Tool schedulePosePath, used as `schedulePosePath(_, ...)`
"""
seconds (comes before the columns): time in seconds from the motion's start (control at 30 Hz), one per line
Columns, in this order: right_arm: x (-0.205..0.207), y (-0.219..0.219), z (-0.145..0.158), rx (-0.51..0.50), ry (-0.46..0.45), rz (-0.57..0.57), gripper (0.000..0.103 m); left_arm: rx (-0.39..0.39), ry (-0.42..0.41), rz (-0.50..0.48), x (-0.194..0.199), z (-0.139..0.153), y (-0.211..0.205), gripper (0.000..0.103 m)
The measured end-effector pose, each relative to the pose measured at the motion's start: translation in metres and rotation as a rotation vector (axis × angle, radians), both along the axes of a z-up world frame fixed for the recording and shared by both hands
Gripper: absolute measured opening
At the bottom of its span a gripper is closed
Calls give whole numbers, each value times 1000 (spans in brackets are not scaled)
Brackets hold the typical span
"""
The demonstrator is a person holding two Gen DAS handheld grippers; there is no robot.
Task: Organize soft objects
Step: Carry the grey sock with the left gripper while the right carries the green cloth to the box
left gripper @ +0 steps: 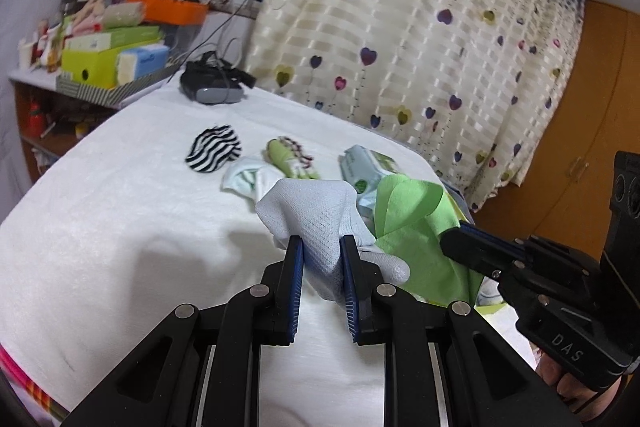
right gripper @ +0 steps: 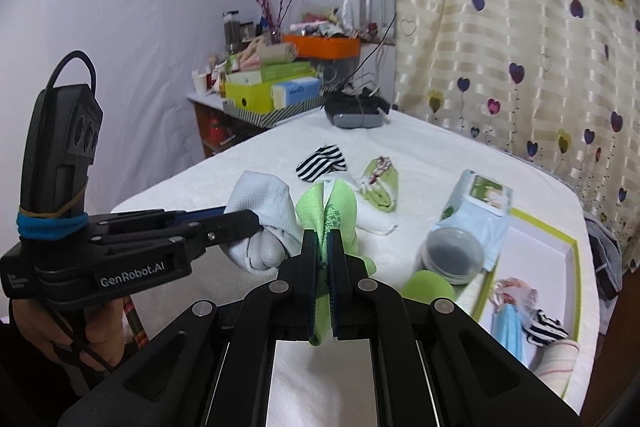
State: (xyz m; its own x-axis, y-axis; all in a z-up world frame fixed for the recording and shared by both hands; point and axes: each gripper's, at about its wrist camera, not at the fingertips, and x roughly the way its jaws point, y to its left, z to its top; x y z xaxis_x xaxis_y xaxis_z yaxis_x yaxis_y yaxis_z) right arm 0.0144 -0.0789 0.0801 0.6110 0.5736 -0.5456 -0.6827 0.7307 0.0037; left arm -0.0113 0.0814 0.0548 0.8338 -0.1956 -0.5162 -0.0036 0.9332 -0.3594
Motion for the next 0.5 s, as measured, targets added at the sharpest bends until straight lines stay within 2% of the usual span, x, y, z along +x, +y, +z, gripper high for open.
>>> schedulePosePath(0.5, -5, -60, 12, 68, -28, -108, 5, 53, -30, -118, 4, 17, -59, 17)
